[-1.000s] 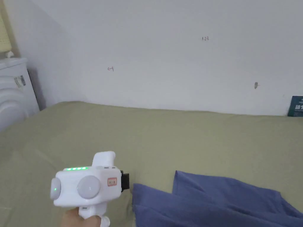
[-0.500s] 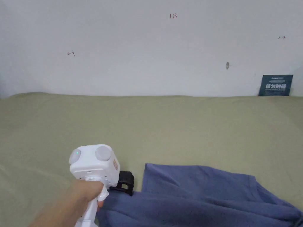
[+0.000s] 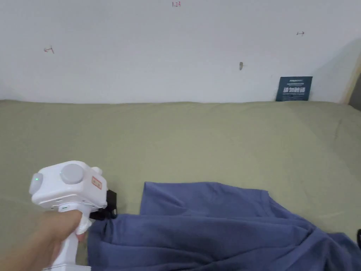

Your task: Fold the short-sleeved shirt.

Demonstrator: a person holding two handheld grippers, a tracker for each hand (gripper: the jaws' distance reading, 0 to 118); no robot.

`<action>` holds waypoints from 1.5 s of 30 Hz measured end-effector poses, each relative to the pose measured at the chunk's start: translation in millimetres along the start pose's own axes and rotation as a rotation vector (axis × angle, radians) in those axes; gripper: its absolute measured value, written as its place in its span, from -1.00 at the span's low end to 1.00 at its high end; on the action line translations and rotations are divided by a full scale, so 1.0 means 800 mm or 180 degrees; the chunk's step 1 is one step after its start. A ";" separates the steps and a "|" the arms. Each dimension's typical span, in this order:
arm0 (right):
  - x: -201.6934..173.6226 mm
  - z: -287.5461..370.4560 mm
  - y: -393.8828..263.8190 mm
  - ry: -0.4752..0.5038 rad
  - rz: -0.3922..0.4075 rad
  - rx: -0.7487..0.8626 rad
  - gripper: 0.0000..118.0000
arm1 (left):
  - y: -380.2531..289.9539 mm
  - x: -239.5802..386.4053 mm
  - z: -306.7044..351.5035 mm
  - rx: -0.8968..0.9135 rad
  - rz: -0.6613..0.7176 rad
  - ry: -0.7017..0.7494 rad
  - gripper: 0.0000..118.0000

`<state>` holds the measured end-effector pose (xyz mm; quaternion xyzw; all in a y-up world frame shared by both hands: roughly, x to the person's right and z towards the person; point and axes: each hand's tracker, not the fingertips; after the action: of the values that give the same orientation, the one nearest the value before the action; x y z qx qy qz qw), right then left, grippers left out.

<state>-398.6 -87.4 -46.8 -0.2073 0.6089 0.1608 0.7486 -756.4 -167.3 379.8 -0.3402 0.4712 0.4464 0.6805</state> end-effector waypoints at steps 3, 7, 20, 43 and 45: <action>0.021 -0.024 0.016 -0.0041 -0.0247 -0.0160 -0.88 | -0.004 0.006 0.017 0.0020 -0.0059 0.0024 -0.91; 0.049 -0.084 0.040 0.0265 -0.0584 -0.0777 0.40 | -0.008 0.010 0.025 0.0029 -0.0083 0.0005 -0.91; 0.064 -0.207 -0.009 0.0139 -0.1000 -0.1792 -0.96 | -0.019 0.003 0.001 -0.0068 -0.0123 -0.0076 -0.91; -0.001 -0.151 0.254 0.0537 -0.0233 0.0340 -0.96 | 0.109 -0.020 0.289 0.1932 -0.0571 -0.0516 -0.91; -0.003 -0.157 0.279 0.0557 -0.0262 0.0454 -0.96 | 0.116 -0.017 0.303 0.1992 -0.0570 -0.0463 -0.91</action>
<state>-615.2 41.4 -92.0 -0.1915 0.6728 0.0674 0.7114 -763.2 77.1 467.3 -0.1219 0.5038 0.2415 0.8203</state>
